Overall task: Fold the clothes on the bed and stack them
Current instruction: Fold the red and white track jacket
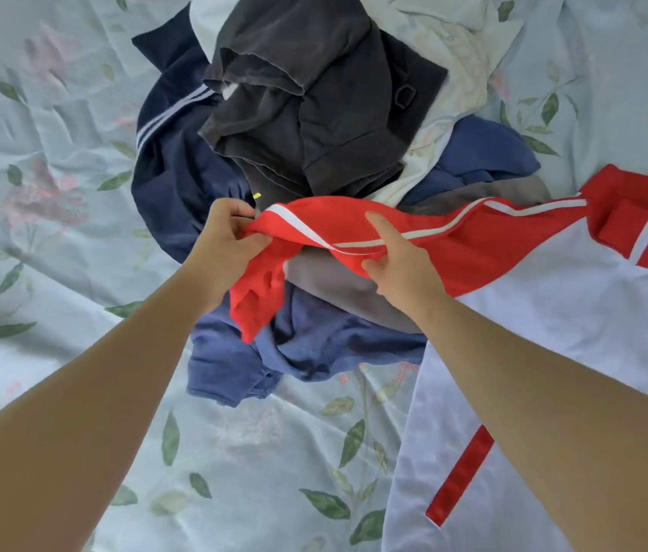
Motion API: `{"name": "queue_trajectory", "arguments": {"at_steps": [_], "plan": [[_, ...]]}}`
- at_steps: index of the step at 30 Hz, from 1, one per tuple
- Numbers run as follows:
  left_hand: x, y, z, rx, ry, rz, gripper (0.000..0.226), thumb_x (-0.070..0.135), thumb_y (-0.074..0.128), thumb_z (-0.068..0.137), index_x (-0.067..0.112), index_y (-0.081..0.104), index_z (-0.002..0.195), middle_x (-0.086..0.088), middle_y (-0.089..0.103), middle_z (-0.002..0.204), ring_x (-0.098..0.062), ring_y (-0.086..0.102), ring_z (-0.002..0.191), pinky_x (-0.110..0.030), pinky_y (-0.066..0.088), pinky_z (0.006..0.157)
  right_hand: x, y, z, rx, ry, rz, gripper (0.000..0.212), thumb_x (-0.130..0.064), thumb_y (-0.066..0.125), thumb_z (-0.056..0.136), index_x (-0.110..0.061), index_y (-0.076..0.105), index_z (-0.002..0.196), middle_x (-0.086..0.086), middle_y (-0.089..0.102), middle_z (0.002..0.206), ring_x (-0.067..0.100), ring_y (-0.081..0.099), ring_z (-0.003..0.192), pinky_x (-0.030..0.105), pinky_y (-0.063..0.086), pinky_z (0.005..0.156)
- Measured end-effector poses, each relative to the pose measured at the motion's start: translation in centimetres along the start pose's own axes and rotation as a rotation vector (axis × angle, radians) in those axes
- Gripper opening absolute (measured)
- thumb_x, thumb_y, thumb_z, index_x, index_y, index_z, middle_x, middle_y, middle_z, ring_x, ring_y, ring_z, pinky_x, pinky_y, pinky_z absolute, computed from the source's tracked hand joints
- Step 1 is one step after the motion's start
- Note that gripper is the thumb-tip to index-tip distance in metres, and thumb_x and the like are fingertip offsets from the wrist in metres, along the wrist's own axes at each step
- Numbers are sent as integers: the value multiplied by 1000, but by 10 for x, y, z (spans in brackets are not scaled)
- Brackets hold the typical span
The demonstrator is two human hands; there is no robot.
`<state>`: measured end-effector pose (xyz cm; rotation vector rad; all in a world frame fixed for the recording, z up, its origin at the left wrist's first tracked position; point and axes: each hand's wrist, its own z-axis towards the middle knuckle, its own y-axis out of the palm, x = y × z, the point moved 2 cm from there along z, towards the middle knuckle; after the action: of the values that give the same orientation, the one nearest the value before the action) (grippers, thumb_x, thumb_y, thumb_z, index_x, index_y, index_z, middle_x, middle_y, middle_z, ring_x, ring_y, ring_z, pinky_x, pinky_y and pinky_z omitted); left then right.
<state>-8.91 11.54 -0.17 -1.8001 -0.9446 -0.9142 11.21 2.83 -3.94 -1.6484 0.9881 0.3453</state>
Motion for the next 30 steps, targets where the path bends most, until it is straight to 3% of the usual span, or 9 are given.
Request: {"name": "queue_trajectory", "arguments": {"at_steps": [2,4,6,8,10,12,14,16,30], "plan": [[10,-17,-1,-100,26,84,45,-6,62,83,27,44,108,2,48,76,-1,48,60,-11,42,56,-2,3,6,26,6,-3,38,-16,52,92,-24,54,130,6,67,110,29,62,100,44,50,87],[21,-33,2,-152,97,342,56,-2,69,78,26,49,122,5,44,71,1,48,58,-8,37,57,-10,-2,7,98,-8,-24,26,-18,53,93,-18,63,117,5,67,108,27,61,102,35,46,88],[32,-45,7,-113,202,632,49,5,71,76,23,58,120,8,50,77,-4,53,78,-14,34,69,-26,-13,8,134,-9,34,22,-16,52,91,-16,65,109,0,67,93,22,59,95,30,42,81],[36,-51,13,42,245,770,44,8,65,79,22,60,121,-2,55,98,-25,53,101,-27,36,84,-48,-27,16,209,23,153,21,-12,47,89,-17,61,103,-8,58,77,19,54,86,28,36,74],[33,-50,18,227,214,828,57,2,56,81,24,49,133,-11,48,119,-34,44,114,-40,34,94,-63,-32,29,218,60,277,35,-12,45,91,-20,50,124,-7,61,98,18,54,98,28,38,82],[25,-44,17,283,139,877,72,-3,50,80,26,32,143,-9,34,139,-34,33,127,-45,29,102,-67,-26,40,122,78,276,63,-12,49,90,-21,24,147,3,43,142,21,42,127,33,35,105],[14,-32,14,194,109,940,73,0,50,81,25,26,146,-8,21,150,-32,19,137,-46,23,107,-59,-16,40,52,88,170,74,-14,51,88,-22,13,151,3,23,155,25,28,140,40,27,113],[3,-17,9,81,132,1006,67,7,51,86,25,26,146,-8,16,153,-31,12,141,-47,20,110,-42,-10,31,21,128,108,72,-15,51,89,-23,16,151,3,19,157,27,24,141,41,24,115],[31,154,-76,-313,435,1026,58,23,48,93,25,26,146,-3,22,152,-22,14,143,-37,21,111,91,-68,-93,158,455,103,50,-13,48,91,-18,38,140,9,40,142,27,47,121,38,41,98]]}}
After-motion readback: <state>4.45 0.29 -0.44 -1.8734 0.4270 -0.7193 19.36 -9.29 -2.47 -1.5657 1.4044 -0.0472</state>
